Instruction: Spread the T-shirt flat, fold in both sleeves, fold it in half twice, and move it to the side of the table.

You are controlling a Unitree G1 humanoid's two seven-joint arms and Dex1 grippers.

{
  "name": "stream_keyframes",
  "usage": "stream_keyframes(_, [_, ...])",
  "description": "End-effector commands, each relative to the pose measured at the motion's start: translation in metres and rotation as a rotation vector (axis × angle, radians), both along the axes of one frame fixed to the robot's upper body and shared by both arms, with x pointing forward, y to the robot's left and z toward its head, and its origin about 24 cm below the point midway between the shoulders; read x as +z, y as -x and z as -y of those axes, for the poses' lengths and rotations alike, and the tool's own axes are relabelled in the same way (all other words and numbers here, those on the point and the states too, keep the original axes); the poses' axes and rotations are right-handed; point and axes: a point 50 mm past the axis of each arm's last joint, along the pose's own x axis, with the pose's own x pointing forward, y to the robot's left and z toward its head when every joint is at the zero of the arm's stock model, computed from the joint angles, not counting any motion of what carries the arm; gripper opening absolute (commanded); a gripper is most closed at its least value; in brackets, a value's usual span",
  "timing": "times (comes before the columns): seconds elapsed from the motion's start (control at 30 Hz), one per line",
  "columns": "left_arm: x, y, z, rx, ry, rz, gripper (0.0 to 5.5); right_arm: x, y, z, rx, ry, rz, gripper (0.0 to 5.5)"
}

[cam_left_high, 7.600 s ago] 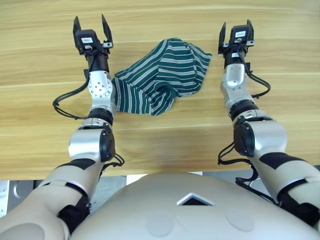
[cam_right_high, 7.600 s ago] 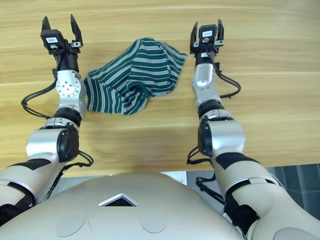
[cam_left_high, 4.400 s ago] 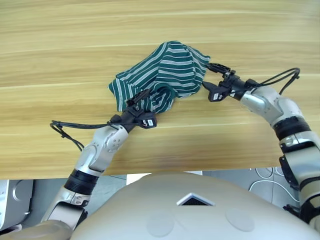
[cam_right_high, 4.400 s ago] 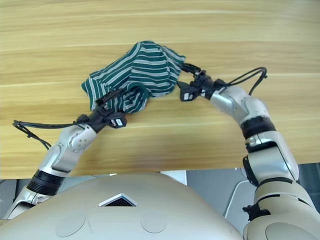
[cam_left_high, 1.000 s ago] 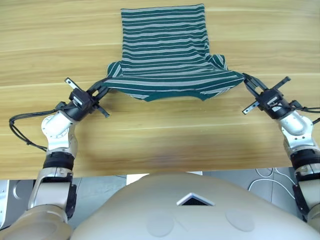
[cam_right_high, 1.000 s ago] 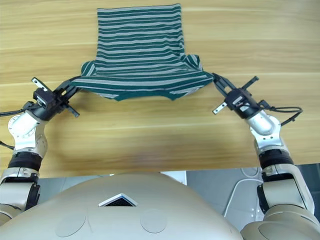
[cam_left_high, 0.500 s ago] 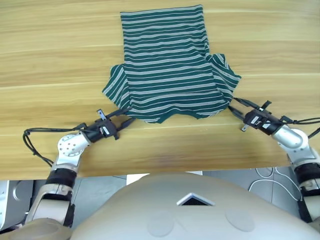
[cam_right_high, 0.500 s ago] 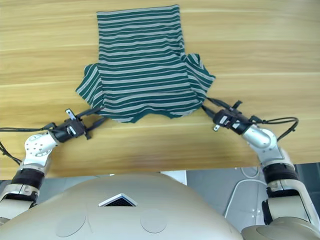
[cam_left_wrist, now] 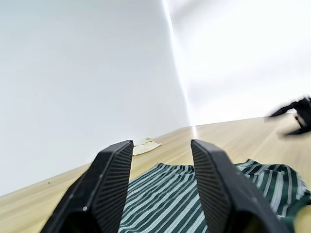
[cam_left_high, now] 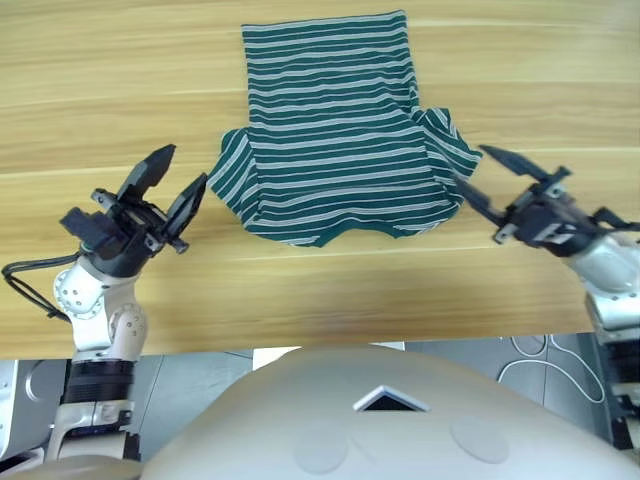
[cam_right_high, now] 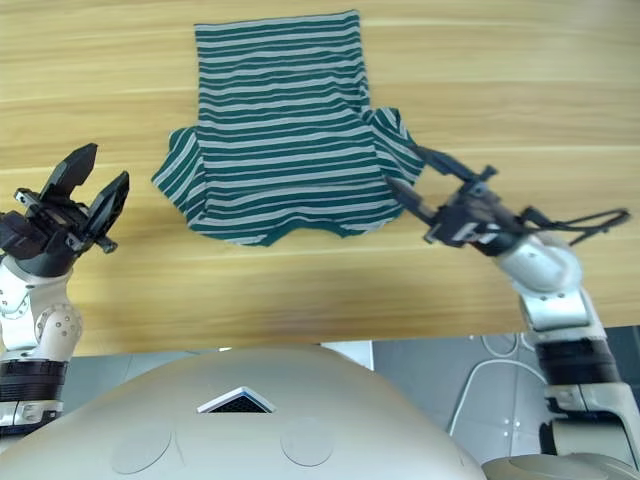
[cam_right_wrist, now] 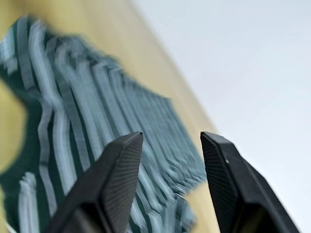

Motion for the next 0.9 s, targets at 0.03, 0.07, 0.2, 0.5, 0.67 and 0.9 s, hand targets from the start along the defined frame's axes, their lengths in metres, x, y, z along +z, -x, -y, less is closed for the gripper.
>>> stream_keyframes(0.03, [-0.003, -0.011, 0.009, 0.068, -0.033, 0.026, 2.21, -0.052, -0.022, -0.047, 0.110, 0.293, 0.010, 2.18])
stream_keyframes(0.07, [-0.004, -0.014, 0.009, 0.092, -0.040, 0.028, 2.21, -0.056, -0.028, -0.048, 0.095, 0.328, 0.025, 2.18])
stream_keyframes(0.2, [-0.006, -0.022, 0.011, 0.157, -0.064, 0.048, 2.21, -0.066, -0.037, -0.046, 0.106, 0.429, 0.058, 2.18])
stream_keyframes(0.5, [-0.025, -0.030, 0.000, 0.207, -0.188, 0.002, 2.21, -0.078, 0.013, -0.042, 0.341, 0.429, -0.091, 2.18])
stream_keyframes(0.67, [-0.033, -0.029, -0.017, 0.265, -0.370, -0.014, 2.21, -0.063, 0.003, -0.042, 0.271, 0.372, -0.037, 2.18])
stream_keyframes(0.9, [-0.033, -0.040, -0.046, 0.357, -0.604, -0.001, 2.21, -0.034, -0.023, -0.049, 0.096, 0.107, 0.091, 2.18])
